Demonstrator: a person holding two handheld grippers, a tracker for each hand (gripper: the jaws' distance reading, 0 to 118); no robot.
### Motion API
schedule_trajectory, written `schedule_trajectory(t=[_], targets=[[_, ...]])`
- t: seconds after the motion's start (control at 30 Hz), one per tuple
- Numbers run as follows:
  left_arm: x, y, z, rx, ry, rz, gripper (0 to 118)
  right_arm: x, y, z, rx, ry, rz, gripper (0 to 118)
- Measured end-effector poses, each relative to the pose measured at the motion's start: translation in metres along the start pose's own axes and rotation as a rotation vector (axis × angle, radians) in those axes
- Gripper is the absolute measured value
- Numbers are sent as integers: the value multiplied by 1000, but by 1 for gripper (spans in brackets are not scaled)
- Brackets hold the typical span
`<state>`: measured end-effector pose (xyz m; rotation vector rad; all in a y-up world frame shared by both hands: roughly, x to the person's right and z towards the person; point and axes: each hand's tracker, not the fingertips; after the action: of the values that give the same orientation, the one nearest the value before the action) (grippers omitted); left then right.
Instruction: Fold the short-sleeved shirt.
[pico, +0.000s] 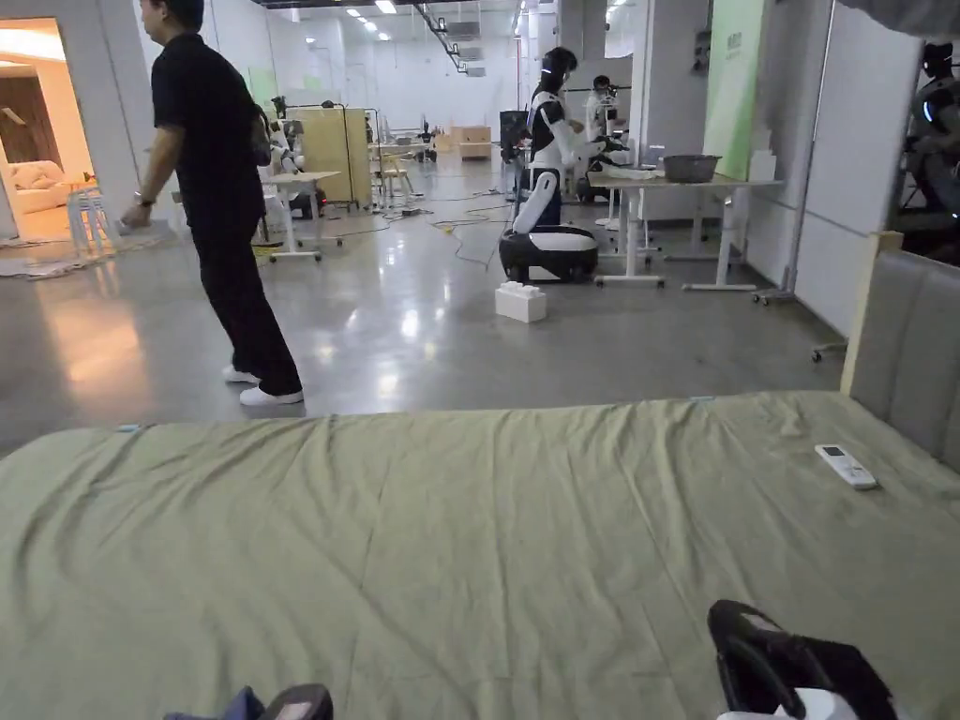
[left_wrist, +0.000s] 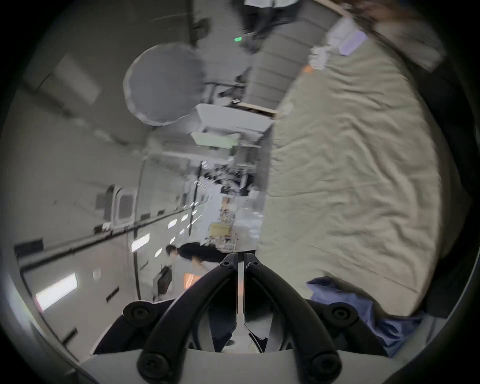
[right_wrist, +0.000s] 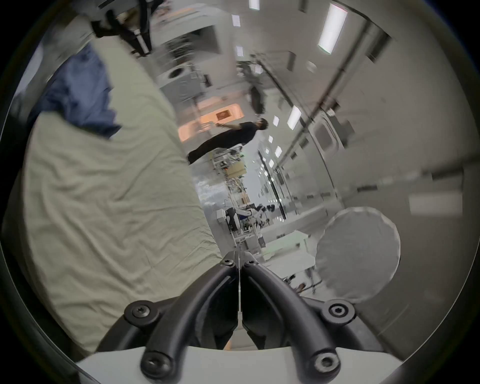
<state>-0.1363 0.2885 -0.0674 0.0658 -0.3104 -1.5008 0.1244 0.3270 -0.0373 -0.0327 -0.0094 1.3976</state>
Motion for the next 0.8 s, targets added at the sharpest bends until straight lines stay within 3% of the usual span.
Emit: schedule_trajectory(t=[0.13,0.2,0.23,0.27,0.3,0.43,0.5,0.53,0.57,0.6,0.67,0.8], targets=[[7,6,-5,-10,-15,14,3,-27,3,3,2,-28,312,2],[-9,7,-7,-24,35,73,3,-33,-5,2,17,-34,337,2],[-22,7,-7,-37,77,156,3,-27,-6,3,32,-36,275,2],[-40,7,-6,-57,118,306,3,-18,-5,2,27,-56,160,2],[-57,5,-3,-68,134,491,3,-3,-4,1,-16,-66,-26,2],[-110,-52,13,-7,86,1413,3,54,-43,14,-114,-63,-1176,2],[-101,-78,19,14,34,1721,3,45,-74,23,-136,-29,-1605,1],[-91,-88,22,46,41,1775,3,37,-80,27,-136,-7,-1658,1],[-84,-92,24,46,41,1807,3,34,-83,29,-154,-32,-1660,1],[-82,-88,26,6,36,1779,3,36,-80,30,-121,-46,-1557,1],[-79,-81,31,-17,59,1638,3,40,-78,33,-133,-79,-1462,1],[-82,-73,33,5,60,1607,3,43,-69,36,-103,-77,-1475,1]])
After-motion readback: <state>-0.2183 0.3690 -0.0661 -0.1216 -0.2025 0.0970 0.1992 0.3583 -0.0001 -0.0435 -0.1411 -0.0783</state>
